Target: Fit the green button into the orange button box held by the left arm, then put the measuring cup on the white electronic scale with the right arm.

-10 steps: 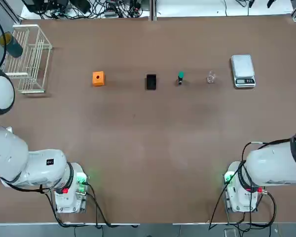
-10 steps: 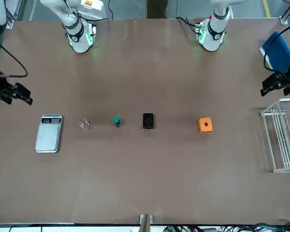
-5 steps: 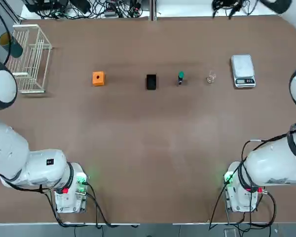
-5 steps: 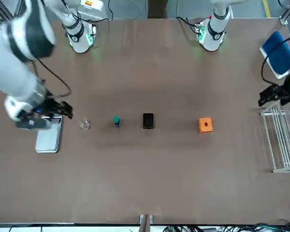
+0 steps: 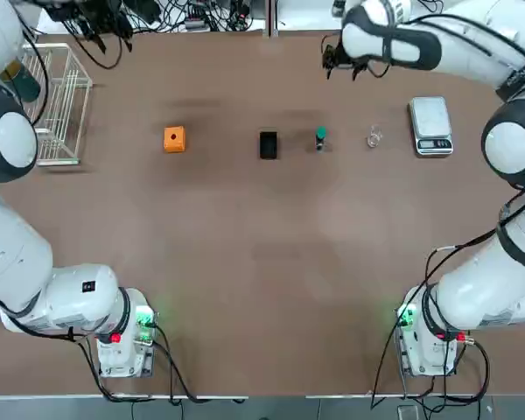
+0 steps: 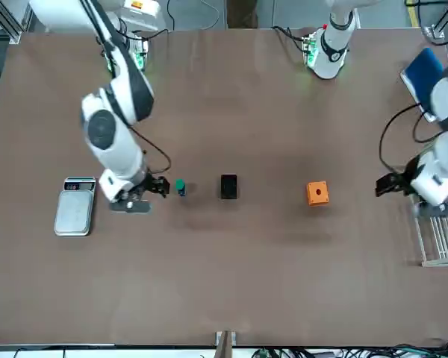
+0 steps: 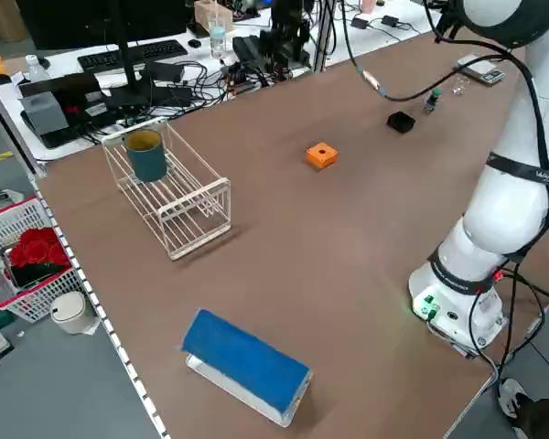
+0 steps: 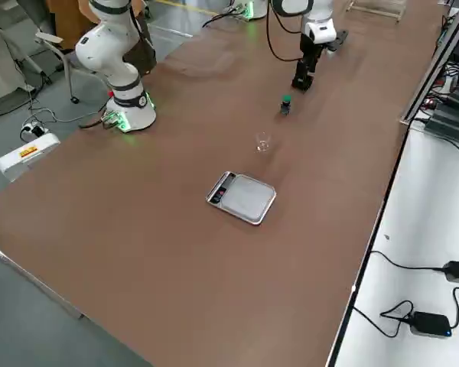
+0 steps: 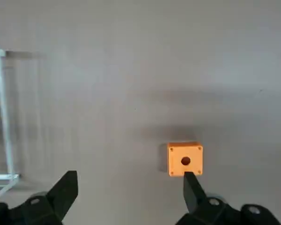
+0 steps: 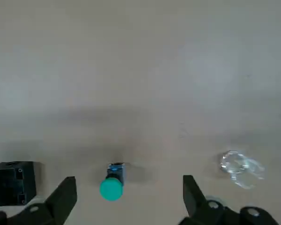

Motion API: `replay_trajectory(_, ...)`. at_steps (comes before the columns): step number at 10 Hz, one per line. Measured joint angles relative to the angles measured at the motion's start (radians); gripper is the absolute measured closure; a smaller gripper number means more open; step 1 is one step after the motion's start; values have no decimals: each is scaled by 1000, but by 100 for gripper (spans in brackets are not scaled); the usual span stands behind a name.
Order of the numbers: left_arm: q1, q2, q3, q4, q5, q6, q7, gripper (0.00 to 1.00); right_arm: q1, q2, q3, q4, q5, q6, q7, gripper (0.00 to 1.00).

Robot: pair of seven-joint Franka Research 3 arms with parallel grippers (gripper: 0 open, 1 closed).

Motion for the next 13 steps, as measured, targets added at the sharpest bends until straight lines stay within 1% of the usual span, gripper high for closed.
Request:
replay_trajectory(1,-1,-1,-8,-74,0,74,0,0,2,11,5,-45,-7,65,3,0)
replay_trajectory(3,-3,-12,-27,-212,15,192,-5,0,11,21,7,-114,-16,135,16,0)
replay_trajectory(4,-3,-18,-33,-272,21,248,-19,0,19,22,8,-155,-31,182,42,0)
replay_trajectory(5,-3,-19,-44,-314,22,291,-51,0,24,23,9,-203,-41,247,64,0)
replay_trajectory(6,-6,-17,-60,-338,22,316,-109,0,29,24,10,-240,-47,290,77,0)
replay_trajectory(7,-19,-10,-75,-350,24,328,-172,0,36,24,10,-258,-49,302,87,0)
replay_trajectory(9,-39,18,-80,-358,25,360,-219,0,45,25,11,-272,-67,303,117,0)
replay_trajectory(12,-37,66,-78,-385,25,461,-237,0,52,54,13,-279,-193,310,249,0)
replay_trajectory(13,-44,79,-79,-390,25,485,-257,0,53,67,13,-279,-208,314,268,0)
